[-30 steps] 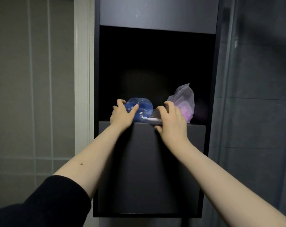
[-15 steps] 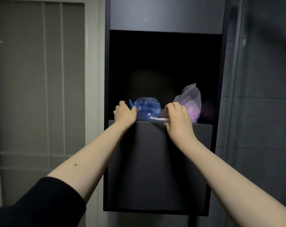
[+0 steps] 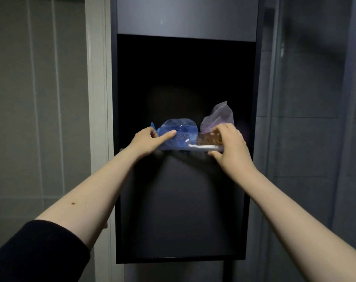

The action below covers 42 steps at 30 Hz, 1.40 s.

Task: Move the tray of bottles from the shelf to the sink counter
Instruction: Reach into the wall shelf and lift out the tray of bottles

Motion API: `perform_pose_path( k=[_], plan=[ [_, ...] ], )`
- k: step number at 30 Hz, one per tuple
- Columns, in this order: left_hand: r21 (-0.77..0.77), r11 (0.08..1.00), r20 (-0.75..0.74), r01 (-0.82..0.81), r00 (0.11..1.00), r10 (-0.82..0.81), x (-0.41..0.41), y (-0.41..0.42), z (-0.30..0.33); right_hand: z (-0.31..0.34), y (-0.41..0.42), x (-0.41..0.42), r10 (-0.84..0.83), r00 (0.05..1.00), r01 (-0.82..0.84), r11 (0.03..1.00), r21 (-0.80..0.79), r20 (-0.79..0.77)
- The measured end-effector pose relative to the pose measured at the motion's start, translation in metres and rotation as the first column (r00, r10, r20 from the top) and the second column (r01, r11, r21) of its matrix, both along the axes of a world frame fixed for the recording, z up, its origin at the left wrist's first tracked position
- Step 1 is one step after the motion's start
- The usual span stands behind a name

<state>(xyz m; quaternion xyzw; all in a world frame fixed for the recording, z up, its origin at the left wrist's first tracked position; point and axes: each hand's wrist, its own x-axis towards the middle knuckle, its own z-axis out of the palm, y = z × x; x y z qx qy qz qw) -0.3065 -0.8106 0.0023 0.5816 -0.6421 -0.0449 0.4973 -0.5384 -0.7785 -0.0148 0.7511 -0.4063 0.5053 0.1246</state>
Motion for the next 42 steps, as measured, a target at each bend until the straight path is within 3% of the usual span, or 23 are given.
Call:
perform_pose_path(
  k=[14, 21, 32, 42],
  plan=[
    [-0.148, 0.988, -0.103, 0.039, 0.993, -0.054, -0.001, 0.008, -0.006, 0.005, 0.017, -0.005, -0.025, 1.000, 0.025, 1.000, 0.002, 0.010],
    [-0.191, 0.982, -0.104, -0.009, 0.995, -0.011, -0.003, 0.030, -0.004, 0.009, 0.040, -0.005, -0.045, 0.999, 0.044, 0.999, 0.027, 0.027],
    [-0.250, 0.968, -0.028, 0.029, 0.999, -0.037, 0.027, 0.103, 0.005, 0.010, 0.100, 0.018, 0.008, 0.997, -0.003, 0.998, -0.059, 0.077],
    [-0.273, 0.950, -0.121, -0.154, 0.985, 0.125, 0.087, 0.193, -0.010, 0.000, 0.150, 0.078, 0.117, 0.991, -0.115, 0.993, -0.029, 0.065]
  ],
)
